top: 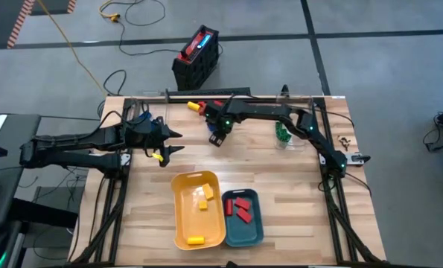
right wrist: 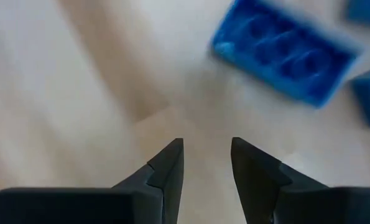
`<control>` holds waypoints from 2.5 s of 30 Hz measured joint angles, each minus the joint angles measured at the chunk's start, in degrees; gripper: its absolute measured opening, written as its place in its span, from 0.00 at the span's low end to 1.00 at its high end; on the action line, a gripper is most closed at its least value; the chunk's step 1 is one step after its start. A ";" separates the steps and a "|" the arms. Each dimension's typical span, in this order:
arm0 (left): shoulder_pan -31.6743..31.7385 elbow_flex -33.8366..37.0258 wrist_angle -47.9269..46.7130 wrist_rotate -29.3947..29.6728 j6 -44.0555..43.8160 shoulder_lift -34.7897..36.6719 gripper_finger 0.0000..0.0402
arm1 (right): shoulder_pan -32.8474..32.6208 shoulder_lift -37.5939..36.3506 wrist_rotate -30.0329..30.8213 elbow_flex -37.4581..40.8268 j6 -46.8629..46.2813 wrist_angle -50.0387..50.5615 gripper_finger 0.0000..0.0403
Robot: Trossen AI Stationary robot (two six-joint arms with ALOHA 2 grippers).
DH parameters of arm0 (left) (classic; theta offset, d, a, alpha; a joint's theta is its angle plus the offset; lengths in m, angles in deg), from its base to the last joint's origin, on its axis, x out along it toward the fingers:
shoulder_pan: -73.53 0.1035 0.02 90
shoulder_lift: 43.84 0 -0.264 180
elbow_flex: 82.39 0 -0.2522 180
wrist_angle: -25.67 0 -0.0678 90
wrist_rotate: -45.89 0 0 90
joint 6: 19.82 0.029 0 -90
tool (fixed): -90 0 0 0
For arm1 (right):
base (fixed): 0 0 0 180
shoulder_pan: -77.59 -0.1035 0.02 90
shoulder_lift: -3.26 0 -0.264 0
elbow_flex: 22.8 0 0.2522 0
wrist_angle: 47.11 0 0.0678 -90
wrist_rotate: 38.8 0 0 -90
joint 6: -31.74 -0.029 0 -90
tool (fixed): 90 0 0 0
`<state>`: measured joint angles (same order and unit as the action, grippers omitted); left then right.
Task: Sort blocks
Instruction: Put the blue game piece into the left transparent bin
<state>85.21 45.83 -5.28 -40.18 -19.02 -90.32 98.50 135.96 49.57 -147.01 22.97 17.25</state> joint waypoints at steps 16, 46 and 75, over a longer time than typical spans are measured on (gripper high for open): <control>0.00 0.00 0.22 -0.01 1.04 0.00 0.54 | -1.83 -3.04 -2.51 0.00 -4.10 -8.31 0.41; -0.33 0.02 0.40 -0.03 2.09 -0.01 0.54 | -0.30 0.44 5.19 -0.07 -28.98 -10.68 0.29; -1.70 0.02 0.22 -0.03 1.65 0.00 0.54 | -5.79 0.00 5.11 -6.63 25.70 5.02 0.81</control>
<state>83.51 45.85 -5.06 -40.21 -17.37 -90.32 92.72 135.96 54.68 -153.65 48.67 22.27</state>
